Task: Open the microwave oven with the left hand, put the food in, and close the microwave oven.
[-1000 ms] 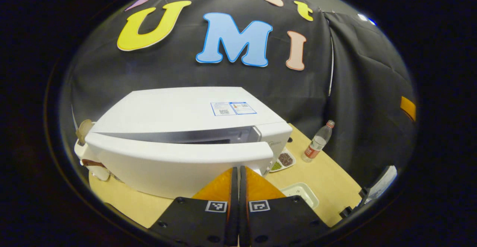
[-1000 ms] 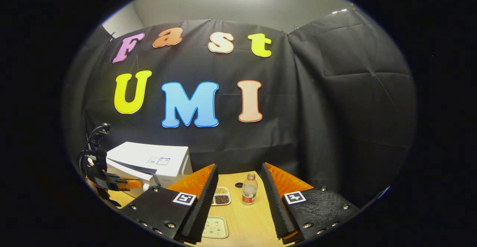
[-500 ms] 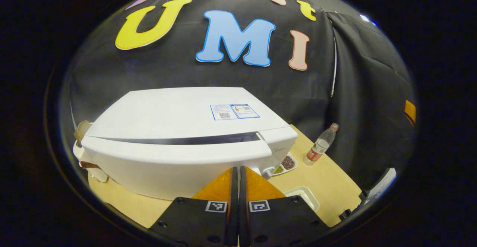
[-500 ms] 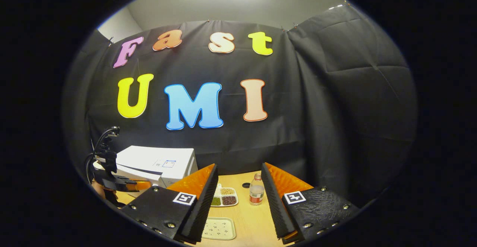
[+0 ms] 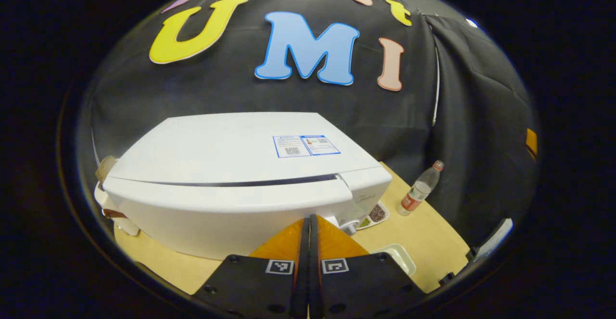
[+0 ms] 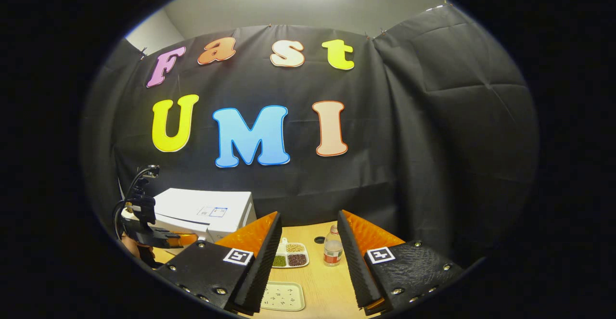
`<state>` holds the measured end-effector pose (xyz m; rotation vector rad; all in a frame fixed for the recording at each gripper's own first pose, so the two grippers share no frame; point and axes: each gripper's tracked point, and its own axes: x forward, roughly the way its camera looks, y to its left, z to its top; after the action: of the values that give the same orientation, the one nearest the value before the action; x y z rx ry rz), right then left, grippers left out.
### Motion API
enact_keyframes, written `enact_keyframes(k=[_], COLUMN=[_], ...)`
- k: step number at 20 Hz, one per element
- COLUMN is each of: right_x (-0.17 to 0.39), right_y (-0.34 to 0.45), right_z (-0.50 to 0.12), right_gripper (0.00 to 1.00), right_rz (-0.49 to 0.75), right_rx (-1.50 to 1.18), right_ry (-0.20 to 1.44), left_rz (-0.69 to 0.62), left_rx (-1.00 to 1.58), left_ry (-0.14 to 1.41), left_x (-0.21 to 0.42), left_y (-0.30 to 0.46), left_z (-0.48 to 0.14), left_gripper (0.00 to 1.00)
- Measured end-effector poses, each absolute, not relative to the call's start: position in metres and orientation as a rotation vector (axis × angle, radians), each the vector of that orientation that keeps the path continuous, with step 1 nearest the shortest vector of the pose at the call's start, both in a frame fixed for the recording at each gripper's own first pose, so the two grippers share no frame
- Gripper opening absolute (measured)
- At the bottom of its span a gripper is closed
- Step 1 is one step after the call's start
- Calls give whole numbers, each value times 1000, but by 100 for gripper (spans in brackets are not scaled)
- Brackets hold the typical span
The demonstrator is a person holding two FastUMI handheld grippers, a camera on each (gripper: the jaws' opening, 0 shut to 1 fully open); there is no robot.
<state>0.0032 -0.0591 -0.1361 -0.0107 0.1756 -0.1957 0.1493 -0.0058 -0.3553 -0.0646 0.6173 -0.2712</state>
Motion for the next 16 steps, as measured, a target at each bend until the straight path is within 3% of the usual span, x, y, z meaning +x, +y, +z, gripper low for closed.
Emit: enact_keyframes(k=[4,11,16], right_x=[-1,-2,3], right_y=[-55,-54,-39], right_z=[-124,-126,-126], right_gripper=[71,71,71], right_rz=[-177,-181,-148], right_rx=[-19,-41,-30], right_ry=[169,175,182], left_rz=[-211,-233,-189], left_rx=[-47,-73,-25], left_ry=[596,616,515], left_x=[162,158,151], left_y=[5,-2,20], left_z=[-356,-359,-311], left_gripper=[7,7,7])
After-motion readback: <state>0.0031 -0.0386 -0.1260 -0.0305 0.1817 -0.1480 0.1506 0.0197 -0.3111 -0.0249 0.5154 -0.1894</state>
